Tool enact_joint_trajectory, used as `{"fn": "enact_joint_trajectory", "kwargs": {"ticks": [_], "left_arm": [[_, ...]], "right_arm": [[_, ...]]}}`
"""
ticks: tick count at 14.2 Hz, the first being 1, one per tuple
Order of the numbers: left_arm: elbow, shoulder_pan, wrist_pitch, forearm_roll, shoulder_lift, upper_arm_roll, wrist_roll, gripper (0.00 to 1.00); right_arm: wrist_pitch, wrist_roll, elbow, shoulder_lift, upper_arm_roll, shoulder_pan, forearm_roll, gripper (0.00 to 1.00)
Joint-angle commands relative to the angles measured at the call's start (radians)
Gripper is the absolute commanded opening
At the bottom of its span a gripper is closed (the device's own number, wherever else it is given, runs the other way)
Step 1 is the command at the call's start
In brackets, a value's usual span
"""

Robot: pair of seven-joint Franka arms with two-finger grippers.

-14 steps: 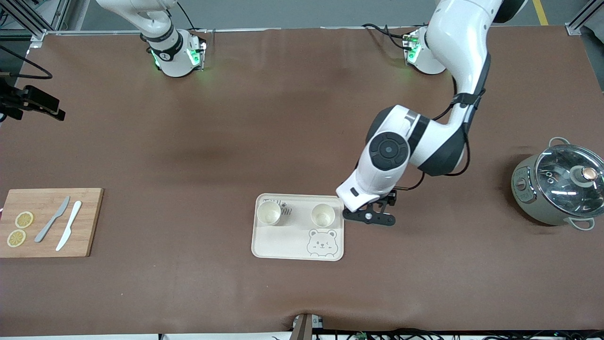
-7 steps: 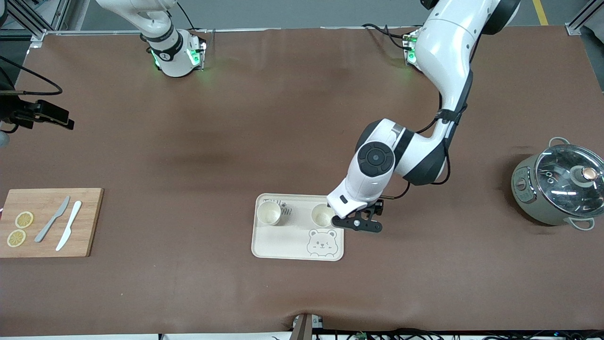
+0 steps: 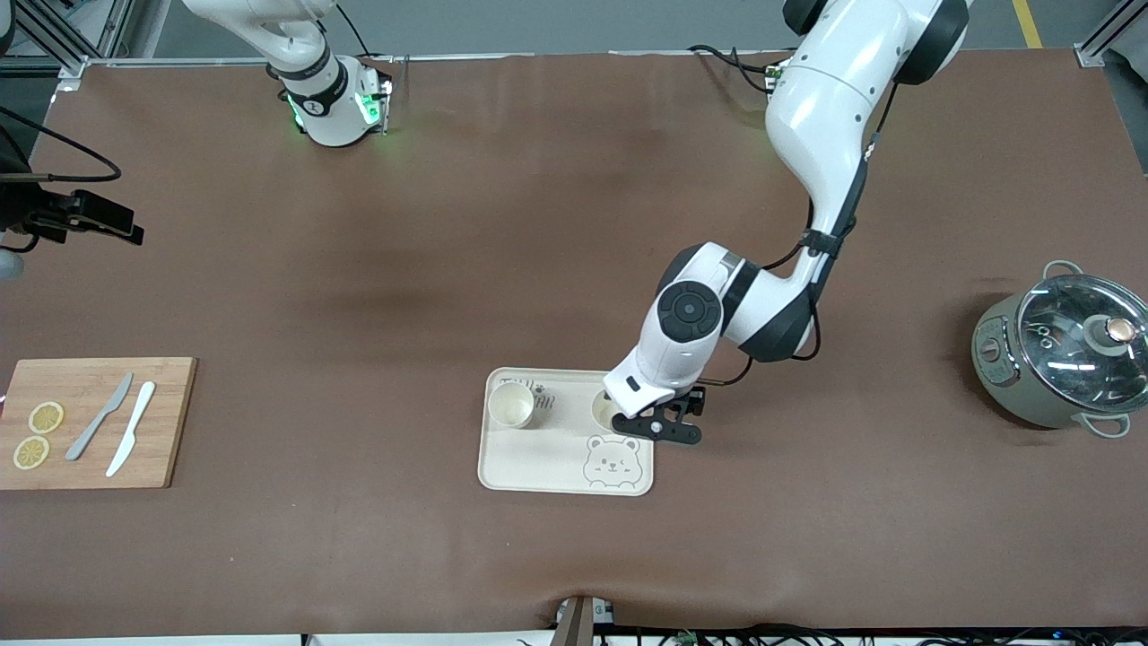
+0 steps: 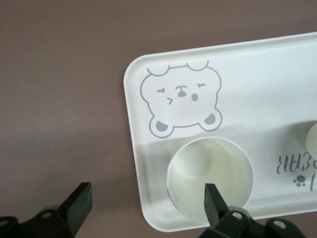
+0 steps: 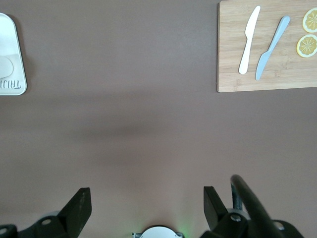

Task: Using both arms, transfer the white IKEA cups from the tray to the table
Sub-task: 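Grasp the cup with the left gripper while the right gripper reaches out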

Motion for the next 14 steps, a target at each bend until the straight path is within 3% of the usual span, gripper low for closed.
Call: {"fn": "enact_joint_trajectory", "kwargs": {"ticks": [1,8,14], "left_arm": [[0.034,-0.018,0.032,0.002,0.039,0.008,-0.03,1.0],[0.057,-0.021,0.061,0.002,0.079,0.014,-0.028,1.0],[0.057,-0.021,0.084,0.002,0.084,0.016,-0.035,1.0]], "right_arm": [[-0.008,0.0,0.0,-0.005,0.013,-0.014,-0.005,1.0],[0.0,0.003,0.004,0.001,0.016,-0.002,0.004,1.0],[0.02,0.129,0.004,0.082,0.017,0.015,0.1,1.0]]}}
